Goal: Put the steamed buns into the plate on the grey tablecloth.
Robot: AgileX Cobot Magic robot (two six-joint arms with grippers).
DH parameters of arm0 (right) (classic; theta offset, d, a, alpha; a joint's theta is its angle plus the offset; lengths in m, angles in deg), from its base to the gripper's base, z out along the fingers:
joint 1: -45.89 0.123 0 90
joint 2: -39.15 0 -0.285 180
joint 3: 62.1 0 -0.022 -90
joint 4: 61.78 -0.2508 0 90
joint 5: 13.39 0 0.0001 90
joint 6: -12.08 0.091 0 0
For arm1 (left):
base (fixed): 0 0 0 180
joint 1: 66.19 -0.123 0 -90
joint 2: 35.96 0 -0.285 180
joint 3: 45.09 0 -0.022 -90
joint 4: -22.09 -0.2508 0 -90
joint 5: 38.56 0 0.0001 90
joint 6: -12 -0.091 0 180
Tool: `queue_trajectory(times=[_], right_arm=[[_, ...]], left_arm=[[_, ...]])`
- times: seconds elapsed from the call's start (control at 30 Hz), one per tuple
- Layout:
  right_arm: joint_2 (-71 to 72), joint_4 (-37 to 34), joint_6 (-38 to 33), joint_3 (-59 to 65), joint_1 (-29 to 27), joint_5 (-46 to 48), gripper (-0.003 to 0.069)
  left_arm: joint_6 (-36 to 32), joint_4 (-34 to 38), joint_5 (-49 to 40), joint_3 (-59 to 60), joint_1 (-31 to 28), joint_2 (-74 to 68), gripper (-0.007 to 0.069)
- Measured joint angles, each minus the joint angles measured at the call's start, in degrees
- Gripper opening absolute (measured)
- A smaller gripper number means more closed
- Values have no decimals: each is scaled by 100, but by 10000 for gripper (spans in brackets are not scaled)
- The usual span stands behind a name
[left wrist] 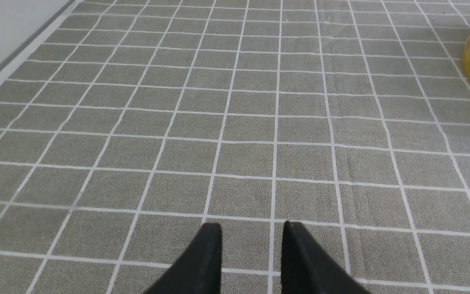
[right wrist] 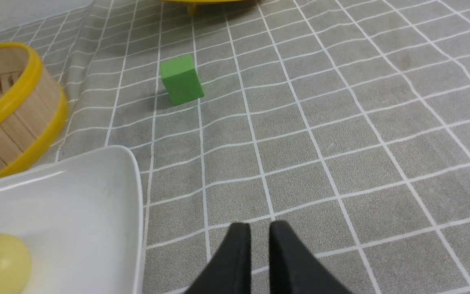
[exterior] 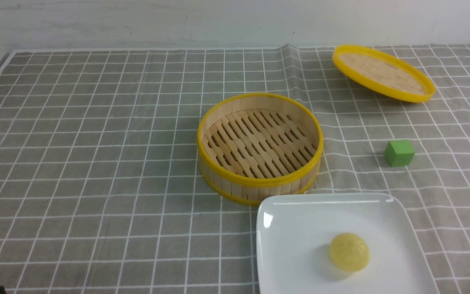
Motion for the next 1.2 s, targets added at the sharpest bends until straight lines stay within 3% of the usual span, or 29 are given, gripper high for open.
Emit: queue_trajectory(times=[1.2], right_arm=[[0, 0, 0, 0, 0, 0, 138]], left_arm=[[0, 0, 0, 0, 0, 0, 241]])
